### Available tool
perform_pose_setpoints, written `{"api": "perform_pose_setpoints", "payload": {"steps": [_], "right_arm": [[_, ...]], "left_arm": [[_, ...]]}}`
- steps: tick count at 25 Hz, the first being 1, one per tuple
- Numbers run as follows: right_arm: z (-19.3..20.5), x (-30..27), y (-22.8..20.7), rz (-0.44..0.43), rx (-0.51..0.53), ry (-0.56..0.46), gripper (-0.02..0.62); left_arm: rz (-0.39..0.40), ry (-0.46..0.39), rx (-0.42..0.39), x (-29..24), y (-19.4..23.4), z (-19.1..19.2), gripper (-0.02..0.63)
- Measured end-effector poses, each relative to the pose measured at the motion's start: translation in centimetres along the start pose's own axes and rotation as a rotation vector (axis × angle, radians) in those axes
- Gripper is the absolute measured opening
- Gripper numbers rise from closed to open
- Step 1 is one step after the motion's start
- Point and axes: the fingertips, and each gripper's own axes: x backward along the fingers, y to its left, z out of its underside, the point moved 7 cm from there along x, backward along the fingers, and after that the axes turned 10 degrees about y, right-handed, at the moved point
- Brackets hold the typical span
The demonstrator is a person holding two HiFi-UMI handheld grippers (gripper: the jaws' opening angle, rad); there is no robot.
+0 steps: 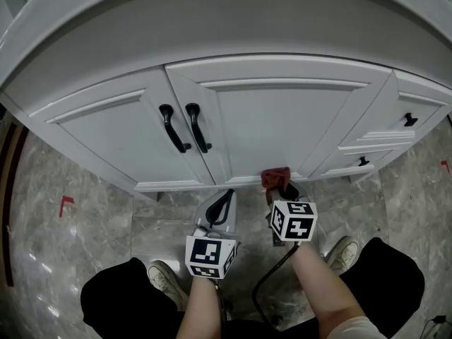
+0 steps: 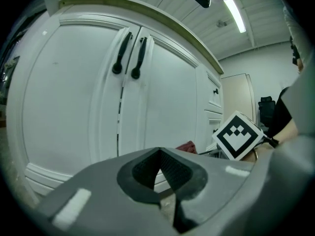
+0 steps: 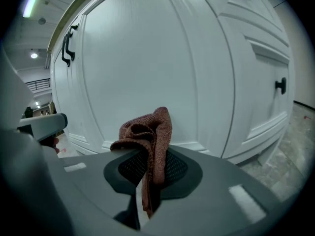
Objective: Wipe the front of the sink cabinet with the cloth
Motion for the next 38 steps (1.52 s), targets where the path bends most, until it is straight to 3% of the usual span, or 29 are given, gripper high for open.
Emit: {"api": "perform_pose_setpoints", "payload": {"steps": [9, 14, 19, 24, 29, 38], "right_arm": [[-0.5, 3.3, -6.6, 0.140, -0.091, -0.020, 0.086], [-0.2, 4.4, -7.4, 0.202, -0.095, -0.019, 0.084], [-0.9, 5.2, -3.3, 0.113, -0.061, -0.060, 0.083], [-2.9, 8.5, 3.2, 0.018, 0.047, -0.164, 0.083], [-4.5, 13.6, 8.6, -0.038, 0.097, -0.285, 0.083], [-4.4, 20.7, 15.1, -0.066, 0.144, -0.396, 0.083]], "left_arm": [[0.026, -0.033, 0.029, -0.9, -1.8, -1.0, 0.000], [0.042, -0.028, -0.005, -0.5, -2.5, -1.5, 0.000], [-0.007, -0.070, -0.007, 2.4, -0.7, -2.6, 0.000], [-0.056, -0.192, 0.073, 8.0, 2.0, -5.4, 0.000], [-0.122, -0.272, 0.024, 13.7, 3.1, -8.2, 0.000], [-0.070, -0.307, -0.007, 19.8, 1.9, -8.8, 0.000]]}}
